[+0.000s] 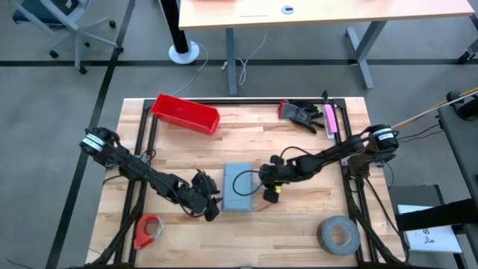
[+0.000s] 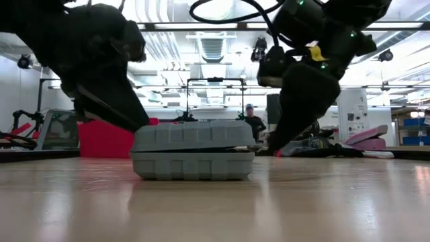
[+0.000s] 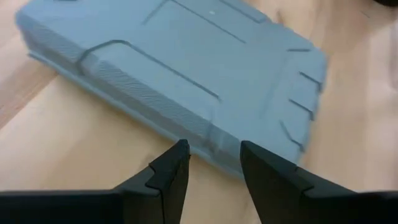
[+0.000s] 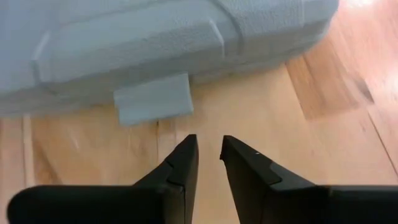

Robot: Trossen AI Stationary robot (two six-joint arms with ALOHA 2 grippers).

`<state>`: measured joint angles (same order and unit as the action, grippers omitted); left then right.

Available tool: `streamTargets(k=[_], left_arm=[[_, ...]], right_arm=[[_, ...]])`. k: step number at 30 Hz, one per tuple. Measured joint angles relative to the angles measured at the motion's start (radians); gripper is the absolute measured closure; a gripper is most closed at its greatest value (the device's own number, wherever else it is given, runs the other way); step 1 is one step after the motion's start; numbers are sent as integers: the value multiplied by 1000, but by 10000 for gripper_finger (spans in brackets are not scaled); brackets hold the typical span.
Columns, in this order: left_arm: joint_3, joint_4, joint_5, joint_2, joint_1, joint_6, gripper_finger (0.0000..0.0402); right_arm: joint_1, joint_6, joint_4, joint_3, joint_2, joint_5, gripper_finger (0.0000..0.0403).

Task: Prefit tool cases
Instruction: Return to Home Position

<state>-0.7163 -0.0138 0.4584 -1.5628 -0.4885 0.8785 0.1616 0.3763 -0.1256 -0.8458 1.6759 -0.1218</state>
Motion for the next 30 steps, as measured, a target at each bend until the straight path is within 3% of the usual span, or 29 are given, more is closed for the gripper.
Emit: streamTargets(k=[6,17,30], left_arm=[[-20,-7,-39,18,0,-130,251],[-54,1,-31,19,0,-417,251],[-59,102,-30,19,0,-425,251]], right_arm=[[0,24,-45,0,-27,51,335],[0,14,-49,0,-27,51,362],[0,16,-42,0,-27,51,347]])
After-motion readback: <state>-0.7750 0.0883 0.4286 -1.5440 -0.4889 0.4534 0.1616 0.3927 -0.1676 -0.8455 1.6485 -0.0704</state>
